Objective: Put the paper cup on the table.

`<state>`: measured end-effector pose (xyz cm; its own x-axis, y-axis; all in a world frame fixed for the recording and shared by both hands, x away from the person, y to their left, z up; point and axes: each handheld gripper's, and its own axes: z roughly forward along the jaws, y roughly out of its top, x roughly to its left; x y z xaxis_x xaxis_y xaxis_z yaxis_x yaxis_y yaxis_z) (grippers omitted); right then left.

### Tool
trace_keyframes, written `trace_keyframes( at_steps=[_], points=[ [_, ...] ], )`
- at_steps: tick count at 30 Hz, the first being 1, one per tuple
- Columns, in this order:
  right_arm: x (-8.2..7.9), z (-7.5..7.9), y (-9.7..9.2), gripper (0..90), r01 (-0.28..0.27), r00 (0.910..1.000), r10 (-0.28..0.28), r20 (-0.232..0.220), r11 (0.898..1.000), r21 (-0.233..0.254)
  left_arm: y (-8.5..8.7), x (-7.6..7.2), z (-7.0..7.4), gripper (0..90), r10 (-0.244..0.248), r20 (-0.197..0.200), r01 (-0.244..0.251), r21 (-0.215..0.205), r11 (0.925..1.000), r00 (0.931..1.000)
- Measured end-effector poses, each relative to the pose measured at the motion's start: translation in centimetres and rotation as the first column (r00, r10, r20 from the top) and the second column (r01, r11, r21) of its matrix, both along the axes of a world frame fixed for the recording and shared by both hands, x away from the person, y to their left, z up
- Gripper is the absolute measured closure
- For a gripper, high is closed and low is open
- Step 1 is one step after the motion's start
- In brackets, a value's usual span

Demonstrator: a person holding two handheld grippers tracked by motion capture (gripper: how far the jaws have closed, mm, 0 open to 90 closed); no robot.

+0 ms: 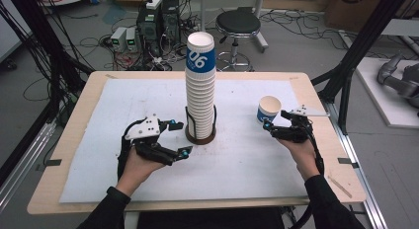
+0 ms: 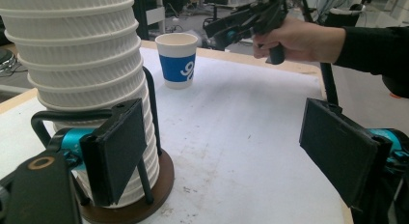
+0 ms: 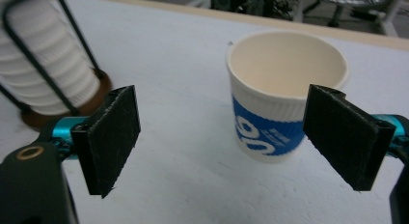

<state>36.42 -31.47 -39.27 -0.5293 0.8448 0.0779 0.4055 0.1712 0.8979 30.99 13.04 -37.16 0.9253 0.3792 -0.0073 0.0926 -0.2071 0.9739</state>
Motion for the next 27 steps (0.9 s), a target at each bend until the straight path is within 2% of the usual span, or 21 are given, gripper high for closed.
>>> trace_keyframes(
  at_steps=[3,5,8,11,15,16,17,19,20,22,25,27],
  points=[
    [-0.9,1.0,0.2,13.8,-0.084,0.9954,0.081,0.050,0.995,0.046,0.0,0.0,0.1,16.6,0.001,0.001,-0.001,-0.009,1.0000,1.0000],
    [-1.6,1.8,0.5,13.8,-0.143,0.9855,0.137,0.100,0.988,0.059,0.1,0.0,0.3,16.6,-0.003,0.006,0.003,-0.014,0.9999,1.0000],
    [-2.5,3.0,1.0,13.8,-0.237,0.9600,0.224,0.168,0.969,0.064,0.2,-0.1,0.5,16.6,-0.002,0.010,0.002,-0.019,0.9998,0.9999],
    [-3.1,4.0,1.5,13.9,-0.314,0.9331,0.295,0.205,0.947,0.066,0.4,-0.2,0.8,16.6,0.002,0.012,-0.002,-0.029,0.9996,0.9999],
    [-3.6,4.9,2.1,13.9,-0.397,0.9024,0.371,0.220,0.914,0.087,0.6,-0.4,1.4,16.6,0.001,0.021,0.000,-0.038,0.9993,0.9998],
    [-3.7,5.1,2.2,13.9,-0.413,0.8943,0.386,0.227,0.907,0.086,0.7,-0.5,1.6,16.6,0.003,0.022,-0.002,-0.046,0.9990,0.9997],
    [-3.8,5.3,2.3,13.9,-0.419,0.8908,0.392,0.229,0.904,0.082,0.8,-0.6,1.8,16.6,0.008,0.025,-0.007,-0.051,0.9987,0.9996],
    [-3.9,5.5,2.4,13.9,-0.452,0.8749,0.424,0.235,0.888,0.082,1.1,-0.7,2.3,16.6,0.019,0.025,-0.018,-0.061,0.9980,0.9995],
    [-3.9,5.6,2.5,13.9,-0.459,0.8714,0.430,0.235,0.885,0.082,1.3,-0.7,2.5,16.6,0.026,0.025,-0.024,-0.069,0.9973,0.9994],
    [-3.9,5.7,2.5,14.4,-0.486,0.8601,0.454,0.234,0.868,0.103,1.6,-0.8,2.9,16.6,0.039,0.026,-0.037,-0.079,0.9962,0.9989],
    [-3.9,5.8,2.4,14.4,-0.504,0.8483,0.465,0.254,0.856,0.117,2.1,-0.9,3.3,16.6,0.045,0.023,-0.042,-0.105,0.9936,0.9987],
    [-3.9,5.9,2.3,14.4,-0.510,0.8450,0.467,0.260,0.850,0.131,2.4,-0.9,3.5,16.6,0.052,0.025,-0.049,-0.115,0.9921,0.9983]
  ],
)
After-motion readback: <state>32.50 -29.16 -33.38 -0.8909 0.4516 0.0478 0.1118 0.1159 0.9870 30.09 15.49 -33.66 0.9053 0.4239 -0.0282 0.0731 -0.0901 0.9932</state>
